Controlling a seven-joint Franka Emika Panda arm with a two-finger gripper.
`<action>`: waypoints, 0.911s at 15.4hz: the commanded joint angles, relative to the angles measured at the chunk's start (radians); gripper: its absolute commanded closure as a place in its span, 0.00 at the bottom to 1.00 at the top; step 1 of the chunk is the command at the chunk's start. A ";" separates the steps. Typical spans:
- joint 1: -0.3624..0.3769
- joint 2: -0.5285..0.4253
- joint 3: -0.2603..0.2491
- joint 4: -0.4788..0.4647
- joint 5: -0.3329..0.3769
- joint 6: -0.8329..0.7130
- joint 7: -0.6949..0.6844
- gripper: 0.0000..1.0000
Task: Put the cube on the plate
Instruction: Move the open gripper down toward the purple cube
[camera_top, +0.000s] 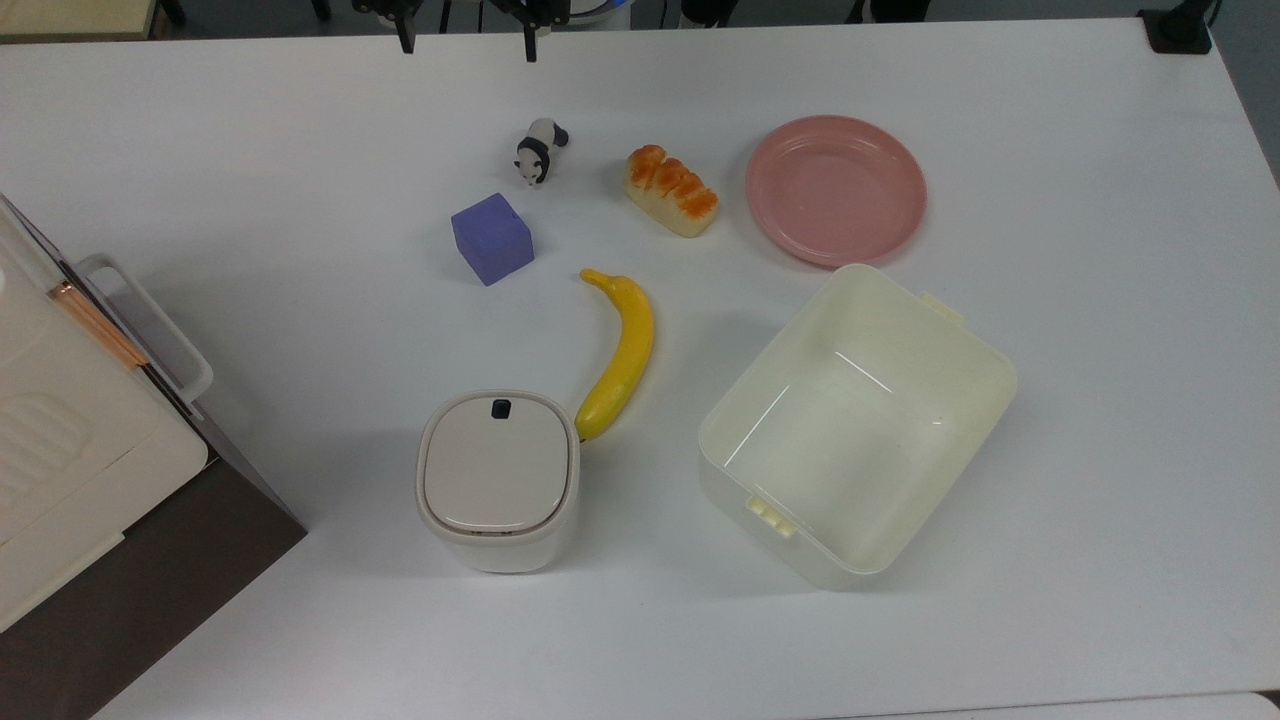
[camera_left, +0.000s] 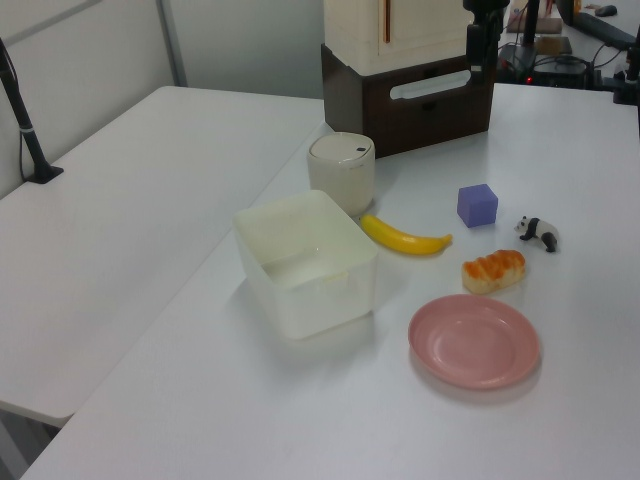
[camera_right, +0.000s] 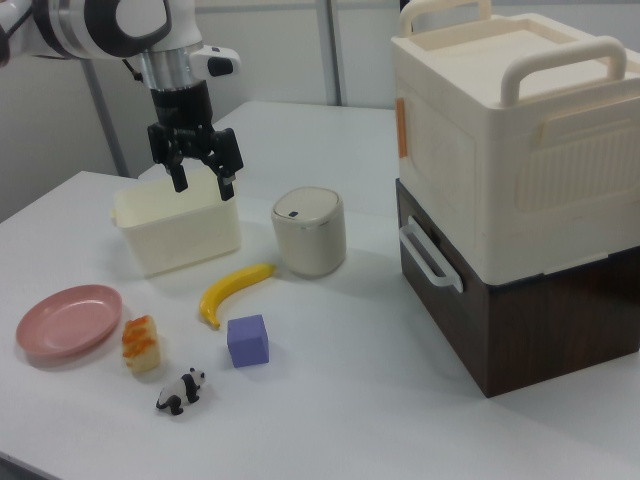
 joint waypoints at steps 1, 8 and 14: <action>0.006 -0.002 -0.004 -0.003 -0.003 0.008 -0.016 0.00; -0.002 0.003 -0.011 -0.025 -0.006 0.024 -0.114 0.00; -0.027 -0.003 -0.013 -0.091 -0.016 0.056 -0.175 0.00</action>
